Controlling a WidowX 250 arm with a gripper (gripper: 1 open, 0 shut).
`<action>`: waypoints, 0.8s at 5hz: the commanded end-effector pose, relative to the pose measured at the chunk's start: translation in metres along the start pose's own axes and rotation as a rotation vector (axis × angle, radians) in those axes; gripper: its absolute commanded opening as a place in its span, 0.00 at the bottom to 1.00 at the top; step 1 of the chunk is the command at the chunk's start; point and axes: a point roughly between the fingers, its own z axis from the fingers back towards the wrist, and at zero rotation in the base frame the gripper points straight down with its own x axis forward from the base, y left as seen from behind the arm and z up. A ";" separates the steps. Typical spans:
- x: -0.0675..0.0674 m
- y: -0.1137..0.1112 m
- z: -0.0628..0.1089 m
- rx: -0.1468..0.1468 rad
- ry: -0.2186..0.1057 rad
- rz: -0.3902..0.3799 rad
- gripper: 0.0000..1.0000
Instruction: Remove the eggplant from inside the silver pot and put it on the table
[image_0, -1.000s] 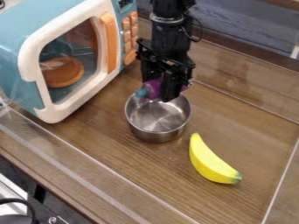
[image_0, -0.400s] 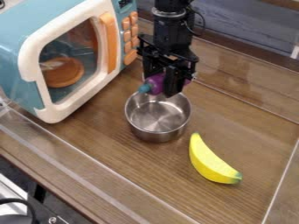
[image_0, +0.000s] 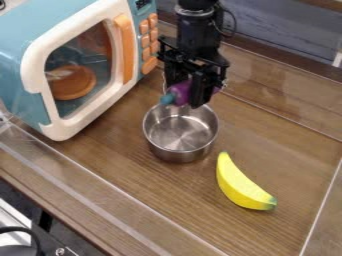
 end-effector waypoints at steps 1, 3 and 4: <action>0.010 -0.003 0.024 0.021 -0.082 -0.006 0.00; 0.013 -0.007 0.027 0.019 -0.088 0.010 0.00; 0.016 -0.010 0.028 0.018 -0.091 0.020 0.00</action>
